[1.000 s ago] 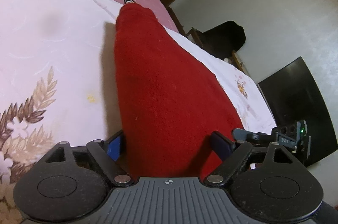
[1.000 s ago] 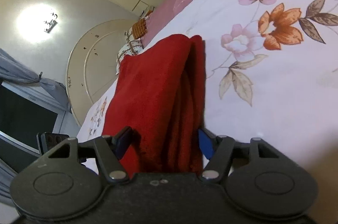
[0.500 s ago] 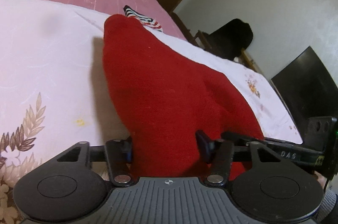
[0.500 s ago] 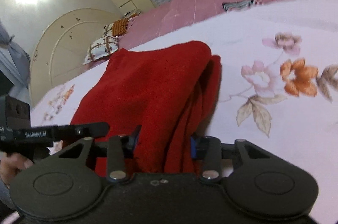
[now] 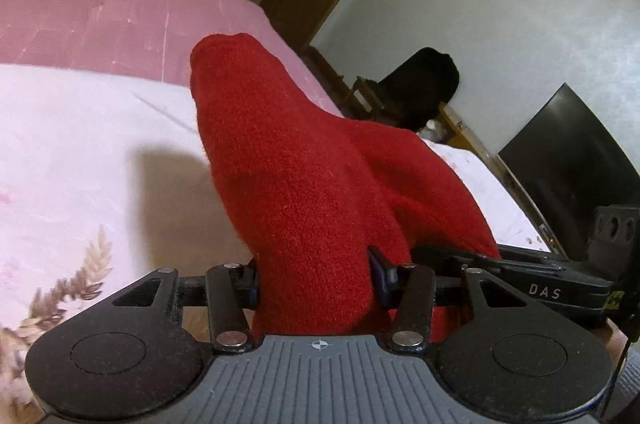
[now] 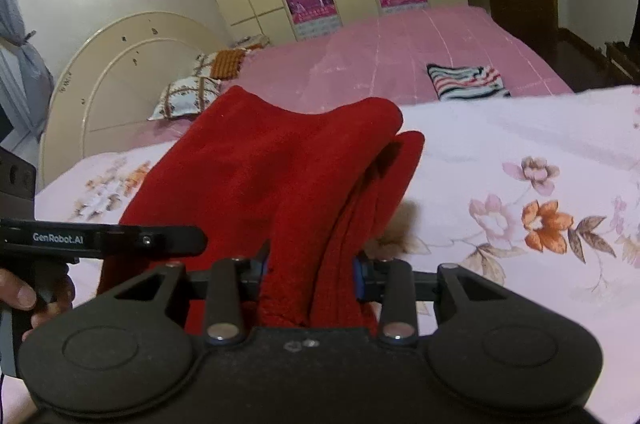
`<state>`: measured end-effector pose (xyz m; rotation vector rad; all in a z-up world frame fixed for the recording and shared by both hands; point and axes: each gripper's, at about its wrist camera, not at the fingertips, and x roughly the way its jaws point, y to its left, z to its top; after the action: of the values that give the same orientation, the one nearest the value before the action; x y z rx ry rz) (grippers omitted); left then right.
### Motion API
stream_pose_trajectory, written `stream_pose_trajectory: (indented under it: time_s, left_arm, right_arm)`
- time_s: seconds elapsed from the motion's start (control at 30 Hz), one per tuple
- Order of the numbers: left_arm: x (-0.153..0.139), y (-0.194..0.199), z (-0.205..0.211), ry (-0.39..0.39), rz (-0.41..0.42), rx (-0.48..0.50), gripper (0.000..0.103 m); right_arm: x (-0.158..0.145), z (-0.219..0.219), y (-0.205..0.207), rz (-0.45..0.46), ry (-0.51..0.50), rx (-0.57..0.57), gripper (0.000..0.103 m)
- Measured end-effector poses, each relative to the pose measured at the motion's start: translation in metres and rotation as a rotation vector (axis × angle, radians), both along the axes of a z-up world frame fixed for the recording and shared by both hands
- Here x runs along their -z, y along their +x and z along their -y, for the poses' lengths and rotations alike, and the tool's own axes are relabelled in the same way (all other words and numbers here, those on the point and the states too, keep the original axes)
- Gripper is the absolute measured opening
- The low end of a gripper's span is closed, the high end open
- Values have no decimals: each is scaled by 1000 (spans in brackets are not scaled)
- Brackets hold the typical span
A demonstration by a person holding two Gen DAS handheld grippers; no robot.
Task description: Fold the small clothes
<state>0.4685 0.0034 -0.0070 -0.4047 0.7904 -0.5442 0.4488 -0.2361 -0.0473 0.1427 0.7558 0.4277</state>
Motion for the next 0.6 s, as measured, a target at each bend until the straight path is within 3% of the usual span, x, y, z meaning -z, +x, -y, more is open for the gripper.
stream_pose_trajectory:
  time_s: [0.37,0.6]
  left_arm:
    - [-50,-55,-63,46,49,-48,49]
    - [-61,-100,-116,81,39,-115,49]
  right_arm:
    - [-45,-61,-35,72,2,-88,35]
    - [-52,-109,-61,82,21,-165,35]
